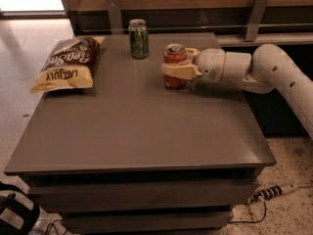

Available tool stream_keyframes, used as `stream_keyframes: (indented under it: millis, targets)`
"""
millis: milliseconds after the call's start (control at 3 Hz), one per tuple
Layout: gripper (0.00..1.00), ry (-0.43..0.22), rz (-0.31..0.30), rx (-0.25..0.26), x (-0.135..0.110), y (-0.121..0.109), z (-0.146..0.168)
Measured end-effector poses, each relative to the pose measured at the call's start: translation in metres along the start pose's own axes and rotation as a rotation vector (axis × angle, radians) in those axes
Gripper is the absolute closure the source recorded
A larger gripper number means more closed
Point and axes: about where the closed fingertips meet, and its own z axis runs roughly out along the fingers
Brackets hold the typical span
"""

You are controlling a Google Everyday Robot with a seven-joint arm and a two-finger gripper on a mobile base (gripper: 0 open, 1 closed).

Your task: Place coke can upright

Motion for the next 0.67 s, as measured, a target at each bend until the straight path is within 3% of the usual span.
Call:
stream_keyframes:
  millis: [667]
  targets:
    - [0.35, 0.000, 0.000, 0.000, -0.0041, -0.0002, -0.0002]
